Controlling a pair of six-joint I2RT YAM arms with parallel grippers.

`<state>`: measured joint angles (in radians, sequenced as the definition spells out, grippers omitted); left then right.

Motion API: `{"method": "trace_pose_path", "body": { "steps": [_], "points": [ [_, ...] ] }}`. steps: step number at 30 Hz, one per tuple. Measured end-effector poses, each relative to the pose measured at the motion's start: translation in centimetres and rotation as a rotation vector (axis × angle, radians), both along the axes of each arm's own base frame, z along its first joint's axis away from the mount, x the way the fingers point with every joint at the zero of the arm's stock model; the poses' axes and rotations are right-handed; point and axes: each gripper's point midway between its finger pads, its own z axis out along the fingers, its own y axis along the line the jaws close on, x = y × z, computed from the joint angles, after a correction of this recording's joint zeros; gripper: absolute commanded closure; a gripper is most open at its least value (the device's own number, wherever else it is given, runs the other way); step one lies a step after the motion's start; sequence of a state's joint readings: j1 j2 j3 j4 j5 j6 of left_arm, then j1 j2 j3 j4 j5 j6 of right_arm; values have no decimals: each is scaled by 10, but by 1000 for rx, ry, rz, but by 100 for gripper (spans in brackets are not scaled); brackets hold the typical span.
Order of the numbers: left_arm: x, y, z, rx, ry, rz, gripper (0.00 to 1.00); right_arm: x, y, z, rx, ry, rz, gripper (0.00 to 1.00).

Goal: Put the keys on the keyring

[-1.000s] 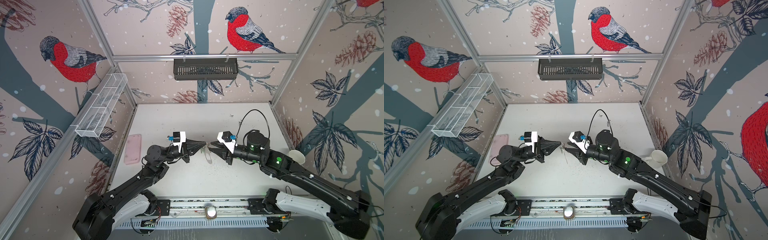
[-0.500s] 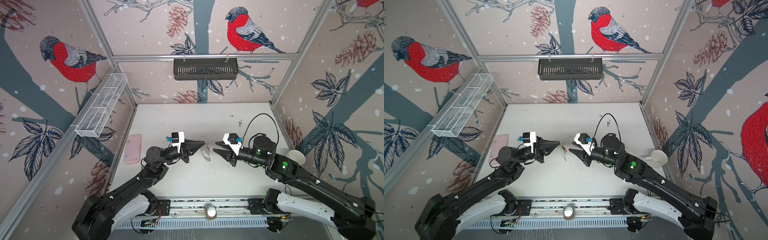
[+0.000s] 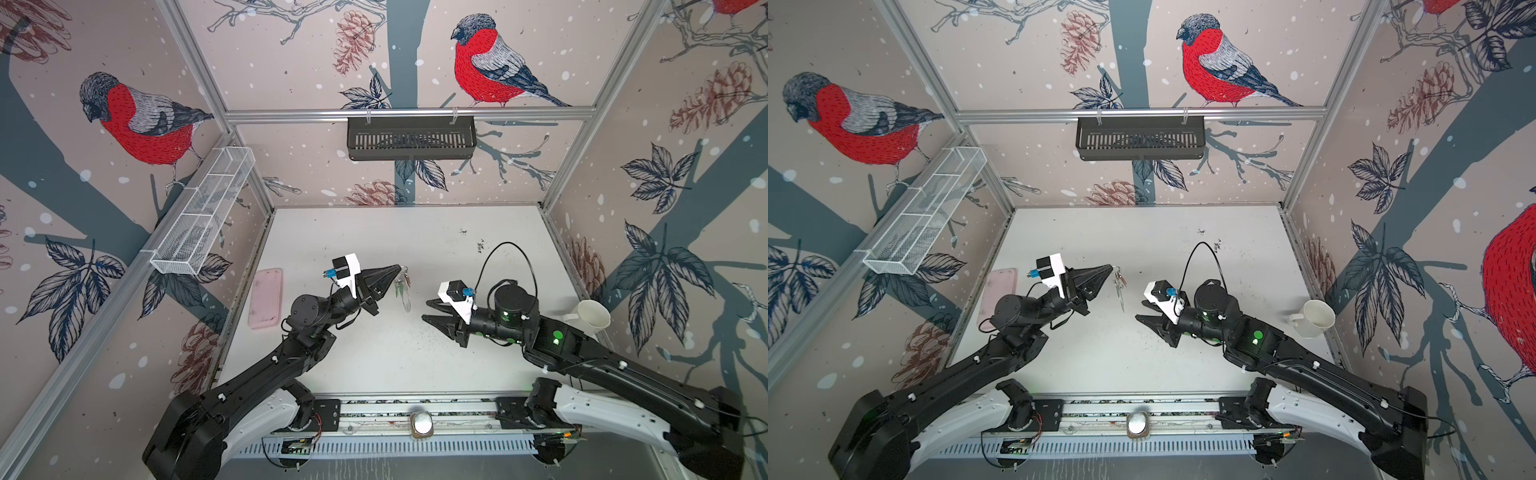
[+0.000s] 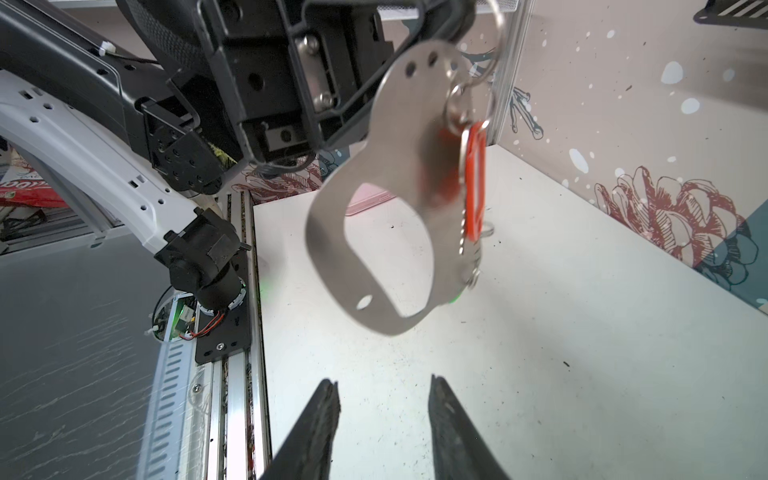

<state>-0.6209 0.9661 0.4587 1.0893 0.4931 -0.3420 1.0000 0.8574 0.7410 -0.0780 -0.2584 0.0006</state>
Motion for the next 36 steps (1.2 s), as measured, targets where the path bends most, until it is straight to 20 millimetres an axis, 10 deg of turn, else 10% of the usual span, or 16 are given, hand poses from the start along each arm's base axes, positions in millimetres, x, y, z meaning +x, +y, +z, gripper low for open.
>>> {"method": "trace_pose_path", "body": {
  "steps": [36],
  "points": [
    [35,26,4,-114,121,298,100,64,58,8,76,-116,-361,53]
  ]
}}
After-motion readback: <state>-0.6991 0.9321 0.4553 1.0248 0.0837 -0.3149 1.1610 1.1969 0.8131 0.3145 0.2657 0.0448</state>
